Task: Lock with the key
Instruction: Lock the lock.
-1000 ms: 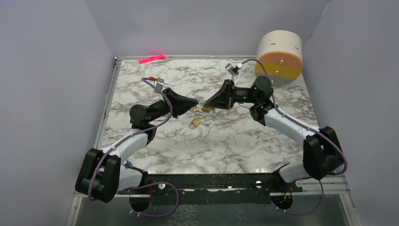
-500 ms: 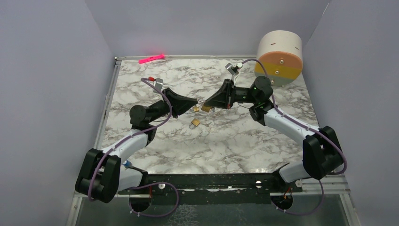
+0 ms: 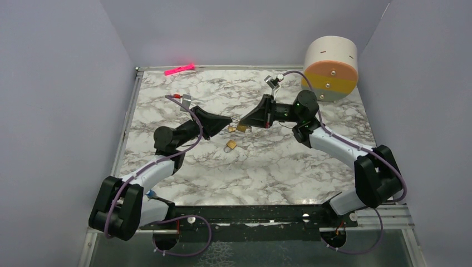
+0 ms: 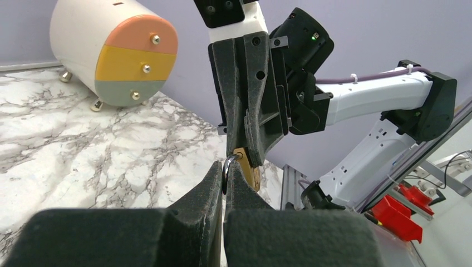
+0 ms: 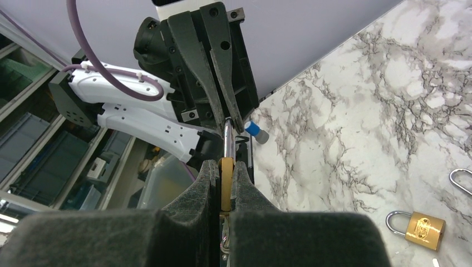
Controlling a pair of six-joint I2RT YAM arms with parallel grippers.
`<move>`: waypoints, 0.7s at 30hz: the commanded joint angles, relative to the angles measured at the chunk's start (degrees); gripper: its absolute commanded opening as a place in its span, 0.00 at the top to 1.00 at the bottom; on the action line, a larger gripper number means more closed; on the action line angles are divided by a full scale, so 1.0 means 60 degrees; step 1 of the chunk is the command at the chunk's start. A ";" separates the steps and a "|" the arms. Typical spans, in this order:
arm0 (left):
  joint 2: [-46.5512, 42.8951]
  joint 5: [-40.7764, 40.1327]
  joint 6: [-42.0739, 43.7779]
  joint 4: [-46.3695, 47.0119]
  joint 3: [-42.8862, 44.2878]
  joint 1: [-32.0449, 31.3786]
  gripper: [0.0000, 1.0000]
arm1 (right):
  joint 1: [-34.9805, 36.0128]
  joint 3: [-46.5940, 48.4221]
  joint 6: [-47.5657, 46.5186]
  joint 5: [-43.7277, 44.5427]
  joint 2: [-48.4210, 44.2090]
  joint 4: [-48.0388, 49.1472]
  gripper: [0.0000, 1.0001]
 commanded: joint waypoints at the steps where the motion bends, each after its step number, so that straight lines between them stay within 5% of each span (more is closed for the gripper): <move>1: -0.0086 -0.0382 0.0232 -0.0341 -0.0272 0.0048 1.00 | 0.0043 0.0445 0.0521 0.0620 0.0168 0.0655 0.99; 13: -0.0192 -0.0615 0.0467 -0.0332 -0.0548 -0.0100 1.00 | 0.0045 0.0293 0.1900 0.0844 0.0536 0.1910 0.99; 21: -0.0151 -0.0505 0.0269 -0.0354 -0.0407 -0.0103 1.00 | 0.0195 0.0219 0.0639 0.1480 0.0250 0.1029 0.99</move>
